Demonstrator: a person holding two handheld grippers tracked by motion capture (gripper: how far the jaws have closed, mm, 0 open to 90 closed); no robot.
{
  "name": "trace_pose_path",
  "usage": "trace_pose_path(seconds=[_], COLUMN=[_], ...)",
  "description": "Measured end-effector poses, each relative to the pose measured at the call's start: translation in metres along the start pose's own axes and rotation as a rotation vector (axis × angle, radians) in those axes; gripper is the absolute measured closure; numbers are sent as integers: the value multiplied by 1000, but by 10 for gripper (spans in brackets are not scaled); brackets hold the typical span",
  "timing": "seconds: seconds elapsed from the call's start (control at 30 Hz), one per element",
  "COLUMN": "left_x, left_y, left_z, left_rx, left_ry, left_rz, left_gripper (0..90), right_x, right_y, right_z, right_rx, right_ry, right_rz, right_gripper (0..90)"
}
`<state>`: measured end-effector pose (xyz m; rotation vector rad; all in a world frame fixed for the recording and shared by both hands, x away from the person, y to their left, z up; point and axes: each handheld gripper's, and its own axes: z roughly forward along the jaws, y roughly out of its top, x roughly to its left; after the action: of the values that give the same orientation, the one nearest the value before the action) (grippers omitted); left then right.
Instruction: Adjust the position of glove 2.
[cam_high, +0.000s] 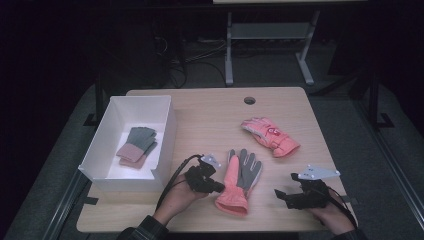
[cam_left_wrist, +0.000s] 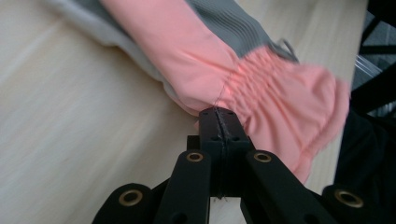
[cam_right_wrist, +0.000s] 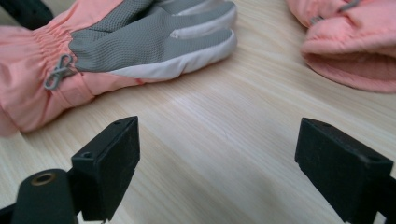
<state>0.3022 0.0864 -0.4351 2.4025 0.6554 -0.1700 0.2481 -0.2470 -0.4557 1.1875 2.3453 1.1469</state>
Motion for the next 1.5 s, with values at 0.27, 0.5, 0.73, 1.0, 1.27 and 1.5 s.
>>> trace_pose_path(seconds=[0.27, 0.5, 0.73, 1.0, 1.27, 1.5], left_x=[-17, -26, -29, -29, -25, -16], left_y=[18, 35, 50, 53, 37, 12], left_z=[20, 36, 50, 49, 31, 15], left_rx=[11, 5, 1, -17, -48, -91], left_ry=[-49, -67, -63, -52, -21, 31], left_rz=[75, 110, 132, 148, 164, 161], left_gripper=[896, 896, 896, 846, 572, 307], right_x=[-7, -12, -12, -12, -13, -13], right_y=[-9, -14, -14, -15, -9, 3], right_z=[-11, -18, -18, -18, -20, -18], right_rx=[-14, -20, -18, -12, 19, 63], right_ry=[-46, -73, -70, -64, -46, -2], right_rz=[24, 43, 40, 39, 30, -13], right_gripper=[136, 136, 136, 136, 132, 160])
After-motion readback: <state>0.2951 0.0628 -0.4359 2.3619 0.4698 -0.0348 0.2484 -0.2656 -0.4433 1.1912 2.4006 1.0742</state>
